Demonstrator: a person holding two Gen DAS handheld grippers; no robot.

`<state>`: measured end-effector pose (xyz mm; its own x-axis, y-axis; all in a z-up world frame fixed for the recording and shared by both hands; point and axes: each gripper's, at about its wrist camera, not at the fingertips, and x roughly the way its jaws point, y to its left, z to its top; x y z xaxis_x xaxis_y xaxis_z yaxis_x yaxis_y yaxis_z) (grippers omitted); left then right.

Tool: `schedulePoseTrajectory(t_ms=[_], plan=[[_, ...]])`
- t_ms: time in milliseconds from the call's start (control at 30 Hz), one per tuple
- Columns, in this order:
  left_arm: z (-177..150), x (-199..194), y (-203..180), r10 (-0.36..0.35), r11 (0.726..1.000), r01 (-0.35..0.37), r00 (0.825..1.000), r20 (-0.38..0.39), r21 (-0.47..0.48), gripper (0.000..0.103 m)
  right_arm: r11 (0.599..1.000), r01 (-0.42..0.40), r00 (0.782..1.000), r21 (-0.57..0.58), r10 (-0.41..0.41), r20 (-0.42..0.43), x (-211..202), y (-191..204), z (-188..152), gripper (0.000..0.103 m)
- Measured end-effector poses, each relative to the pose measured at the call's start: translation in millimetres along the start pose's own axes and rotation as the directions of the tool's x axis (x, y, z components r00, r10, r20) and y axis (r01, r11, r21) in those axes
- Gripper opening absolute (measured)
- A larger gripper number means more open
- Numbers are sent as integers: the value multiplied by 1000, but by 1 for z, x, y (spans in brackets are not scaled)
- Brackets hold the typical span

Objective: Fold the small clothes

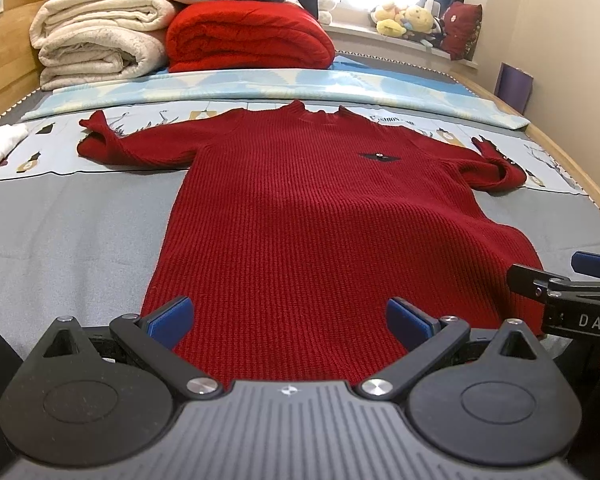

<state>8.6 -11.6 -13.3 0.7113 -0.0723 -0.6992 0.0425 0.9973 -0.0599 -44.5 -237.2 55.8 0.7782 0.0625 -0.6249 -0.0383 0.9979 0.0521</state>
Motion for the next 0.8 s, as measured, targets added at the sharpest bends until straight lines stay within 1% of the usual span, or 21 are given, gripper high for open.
schedulePoseTrajectory(t_ms=[800], plan=[[-1,0,-3,2,1000,-2,1000,1,3,103,1000,-1,1000,0,1,0,0,-1,0,95]])
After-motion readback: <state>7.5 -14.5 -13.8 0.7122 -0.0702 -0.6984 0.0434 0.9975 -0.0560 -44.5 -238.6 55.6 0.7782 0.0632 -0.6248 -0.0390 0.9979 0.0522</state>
